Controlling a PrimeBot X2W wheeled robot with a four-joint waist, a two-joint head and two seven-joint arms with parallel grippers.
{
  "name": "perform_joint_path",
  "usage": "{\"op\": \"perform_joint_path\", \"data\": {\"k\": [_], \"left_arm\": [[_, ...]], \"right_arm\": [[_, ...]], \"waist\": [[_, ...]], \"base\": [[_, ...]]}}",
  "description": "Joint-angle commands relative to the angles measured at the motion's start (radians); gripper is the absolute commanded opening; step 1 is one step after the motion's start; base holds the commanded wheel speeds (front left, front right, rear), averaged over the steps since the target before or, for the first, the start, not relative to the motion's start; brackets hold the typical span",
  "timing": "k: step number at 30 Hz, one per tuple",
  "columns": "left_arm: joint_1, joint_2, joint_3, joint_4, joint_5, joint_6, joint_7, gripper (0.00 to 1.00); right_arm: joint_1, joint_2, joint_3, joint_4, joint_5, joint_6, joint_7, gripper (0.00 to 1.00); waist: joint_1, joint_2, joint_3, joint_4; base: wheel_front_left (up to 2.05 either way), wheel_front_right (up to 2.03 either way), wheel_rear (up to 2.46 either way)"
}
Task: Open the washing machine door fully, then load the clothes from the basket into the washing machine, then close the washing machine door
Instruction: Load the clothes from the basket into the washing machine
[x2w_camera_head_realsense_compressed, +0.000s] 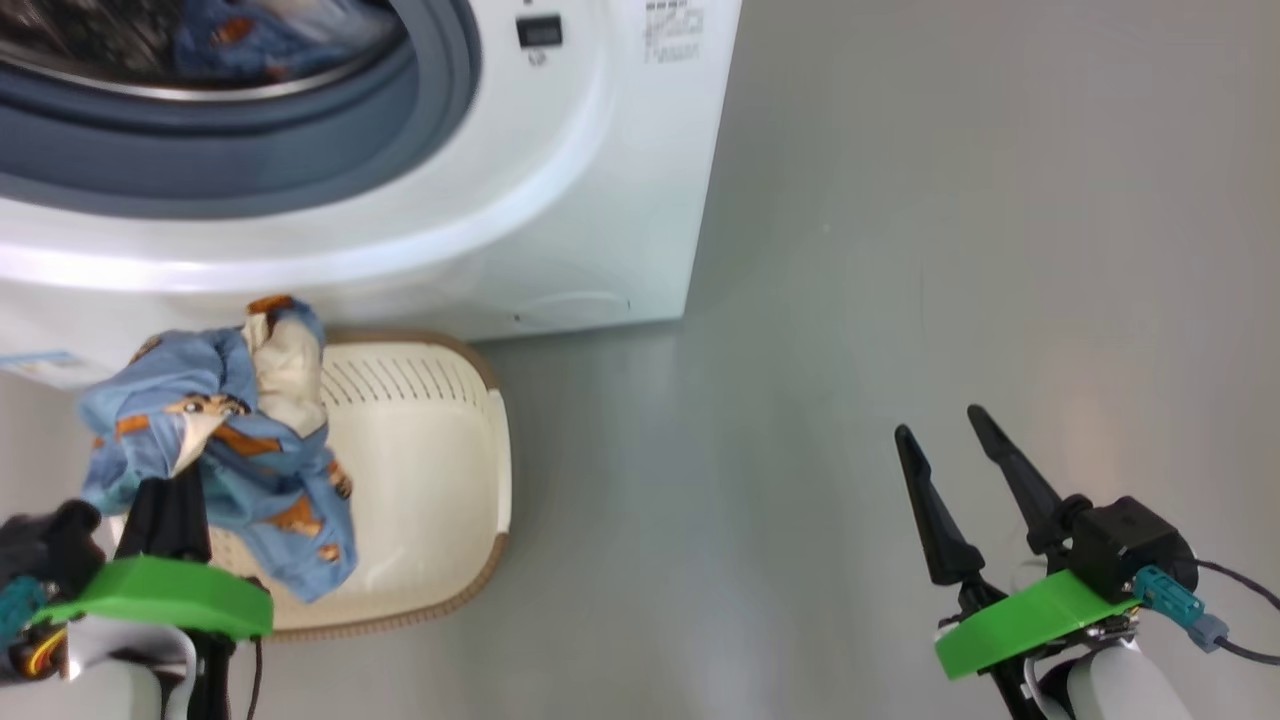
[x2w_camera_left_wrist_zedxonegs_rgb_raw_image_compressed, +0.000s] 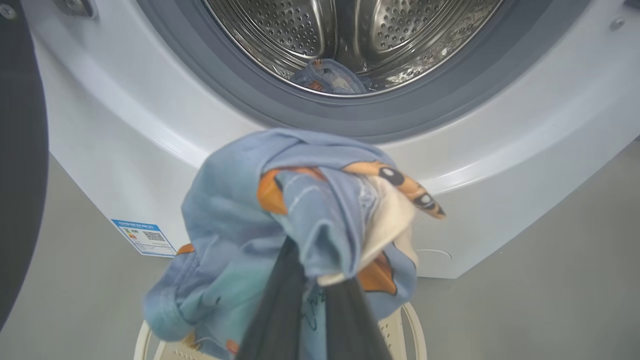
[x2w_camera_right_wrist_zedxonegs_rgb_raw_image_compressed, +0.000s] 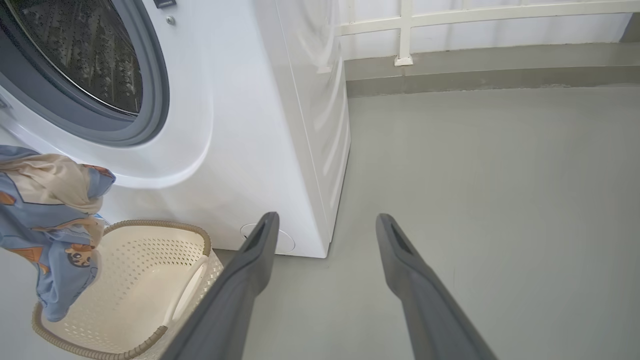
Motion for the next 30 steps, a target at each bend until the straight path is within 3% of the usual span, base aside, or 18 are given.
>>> {"op": "perform_joint_path", "data": {"k": [1,17,30], "left_arm": [[0.029,0.015,0.051,-0.053,0.023,0.000,-0.011,0.00],[0.255,-0.045,0.140,-0.266,0.145,-0.002,-0.011,0.00],[0.391,-0.075,0.162,-0.367,0.179,-0.002,-0.011,0.00]], "right_arm": [[0.024,-0.008,0.030,-0.015,0.019,0.002,-0.005,1.00],[0.097,-0.009,0.069,0.018,0.041,0.002,-0.005,1.00],[0.140,-0.017,0.061,0.004,0.046,0.002,-0.005,1.00]], "waist": [[0.0000,-0.0001,-0.103,0.010],[0.0000,-0.0001,-0.341,-0.005],[0.0000,-0.0001,-0.406,0.001]], "base": [[0.00,0.00,0.00],[0.00,0.00,0.00],[0.00,0.00,0.00]]}}
